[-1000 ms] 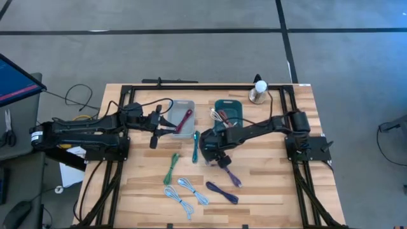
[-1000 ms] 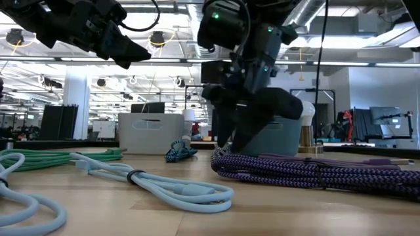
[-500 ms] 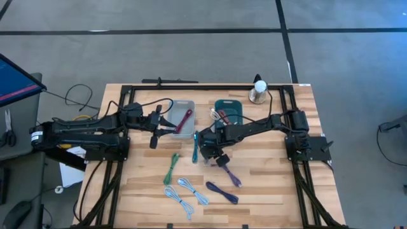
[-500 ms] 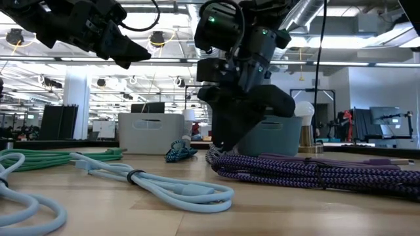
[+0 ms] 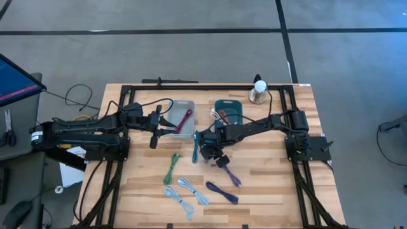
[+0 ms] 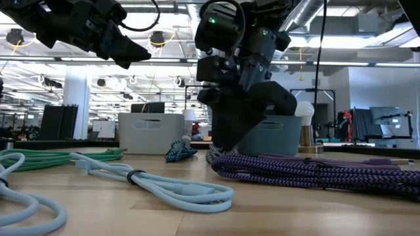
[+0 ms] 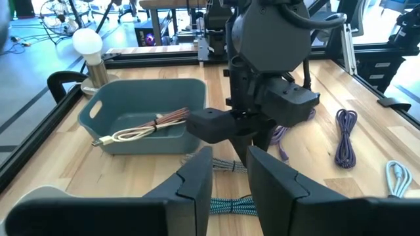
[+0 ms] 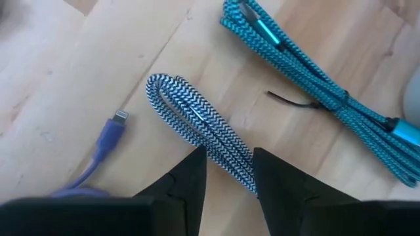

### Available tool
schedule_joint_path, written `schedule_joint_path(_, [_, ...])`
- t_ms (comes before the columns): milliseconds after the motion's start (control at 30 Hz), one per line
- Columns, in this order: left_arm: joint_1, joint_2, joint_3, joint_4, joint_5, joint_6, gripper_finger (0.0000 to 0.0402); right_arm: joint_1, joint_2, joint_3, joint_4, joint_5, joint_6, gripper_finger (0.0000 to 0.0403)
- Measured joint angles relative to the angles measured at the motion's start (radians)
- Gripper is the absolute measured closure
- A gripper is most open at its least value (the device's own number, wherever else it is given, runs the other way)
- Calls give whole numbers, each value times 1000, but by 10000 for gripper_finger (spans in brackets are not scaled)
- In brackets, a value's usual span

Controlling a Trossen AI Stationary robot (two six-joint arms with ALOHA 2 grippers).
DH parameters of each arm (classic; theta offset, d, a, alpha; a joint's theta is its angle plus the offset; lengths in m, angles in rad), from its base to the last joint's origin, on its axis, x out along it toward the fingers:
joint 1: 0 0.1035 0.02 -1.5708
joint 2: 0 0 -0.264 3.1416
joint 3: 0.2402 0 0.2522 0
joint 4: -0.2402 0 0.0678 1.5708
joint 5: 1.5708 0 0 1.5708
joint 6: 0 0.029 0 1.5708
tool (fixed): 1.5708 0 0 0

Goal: Pick & Place USB Port
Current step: Put the white patterned charger cable into the white bin

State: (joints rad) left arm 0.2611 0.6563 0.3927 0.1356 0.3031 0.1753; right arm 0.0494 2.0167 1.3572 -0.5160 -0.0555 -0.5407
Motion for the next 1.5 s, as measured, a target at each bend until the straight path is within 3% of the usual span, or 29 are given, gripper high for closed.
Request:
schedule_joint_path(500, [0, 0, 0, 0, 0, 0, 307, -15, 0, -4, 34, -5, 18, 289])
schedule_joint_path(1000, [0, 0, 0, 0, 0, 0, 307, -33, 28, -2, 70, -54, 36, 333])
schedule_joint_path(1200, [0, -1, 0, 0, 0, 0, 307, -32, 71, 5, 120, -62, 34, 393])
schedule_joint_path(1500, [0, -1, 0, 0, 0, 0, 307, -45, 3, -5, 85, -65, 37, 402])
